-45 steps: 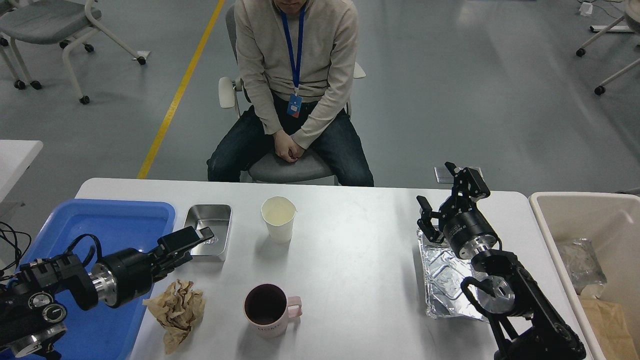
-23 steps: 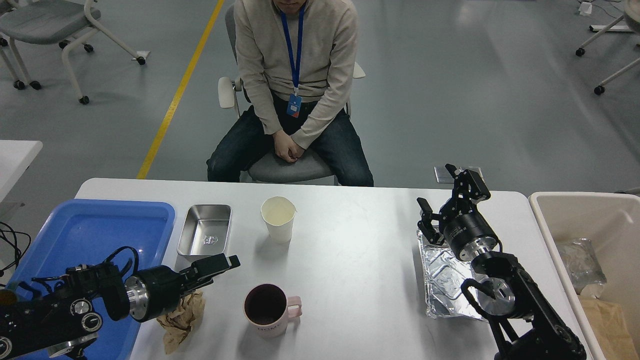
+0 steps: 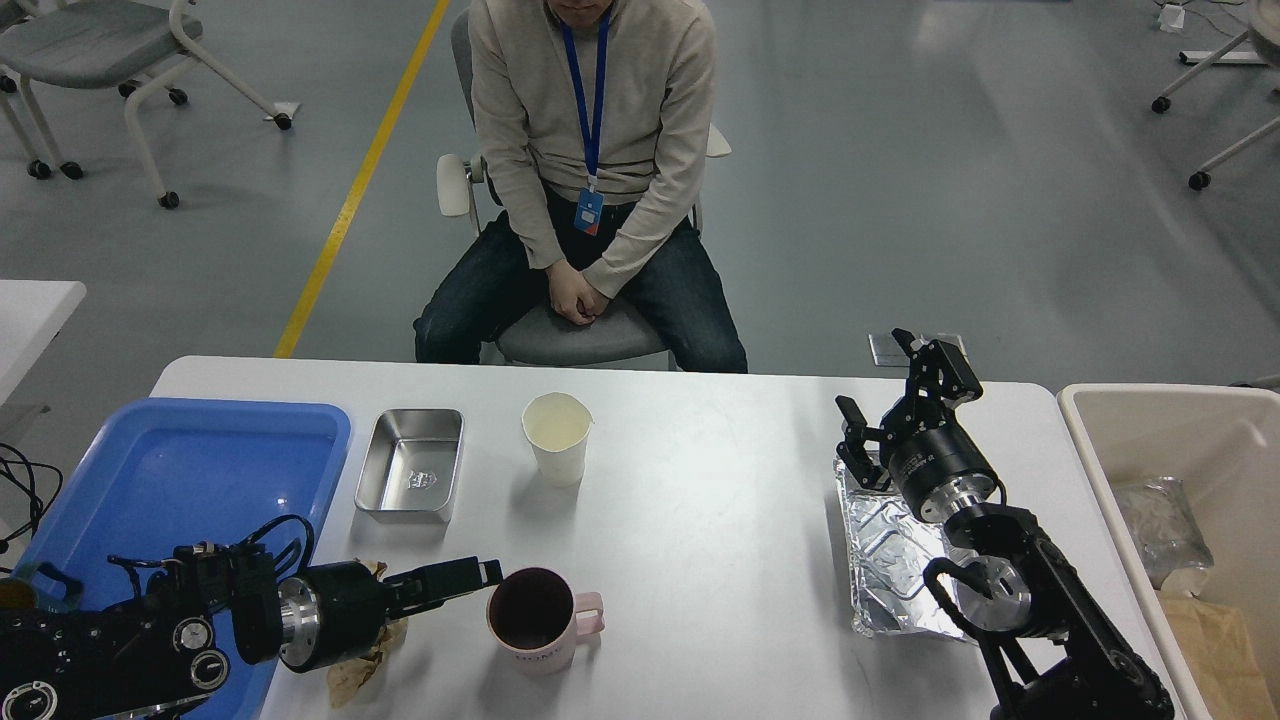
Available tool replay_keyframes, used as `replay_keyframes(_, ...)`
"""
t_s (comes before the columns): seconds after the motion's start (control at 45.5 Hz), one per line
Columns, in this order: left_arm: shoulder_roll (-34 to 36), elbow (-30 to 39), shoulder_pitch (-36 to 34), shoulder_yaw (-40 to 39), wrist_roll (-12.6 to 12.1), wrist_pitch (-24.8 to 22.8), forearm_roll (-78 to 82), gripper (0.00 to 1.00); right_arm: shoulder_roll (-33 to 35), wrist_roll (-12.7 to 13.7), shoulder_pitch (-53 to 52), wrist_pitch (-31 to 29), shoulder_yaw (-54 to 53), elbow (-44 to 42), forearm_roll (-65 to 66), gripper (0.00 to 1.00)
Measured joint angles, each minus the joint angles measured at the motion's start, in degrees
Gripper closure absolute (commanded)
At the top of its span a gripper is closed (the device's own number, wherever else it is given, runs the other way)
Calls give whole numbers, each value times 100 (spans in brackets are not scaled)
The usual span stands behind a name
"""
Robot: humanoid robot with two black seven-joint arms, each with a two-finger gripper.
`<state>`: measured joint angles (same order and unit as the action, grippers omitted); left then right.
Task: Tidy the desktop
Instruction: 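Reach the left gripper toward the pink mug handle, then grasp the pink mug with the left gripper and lift it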
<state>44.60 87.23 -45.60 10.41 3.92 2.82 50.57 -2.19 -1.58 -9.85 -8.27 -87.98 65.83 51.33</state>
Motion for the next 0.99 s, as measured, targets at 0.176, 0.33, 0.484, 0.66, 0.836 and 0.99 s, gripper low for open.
replay_keyframes(0.176,-118,3,-9,40,2,0,141,23,0,0,0,0,0,1,0,0)
replay_keyframes(0.33,-255,4,10,134,-7,27,213,31,0,0,0,0,-5,9,0,0)
replay_keyframes(0.484,-331,-11,15,277,-20,130,281,49,0,0,0,0,-15,9,-3,0)
replay_keyframes(0.66,-303,-18,20,346,44,164,394,62,0,0,3,0,-26,14,-7,0)
replay_keyframes(0.836,-297,-18,20,360,55,174,424,73,19,0,18,-1,-28,17,-8,0)
replay_keyframes(0.99,-279,-24,52,372,78,175,424,84,81,0,18,-1,-36,23,-8,0)
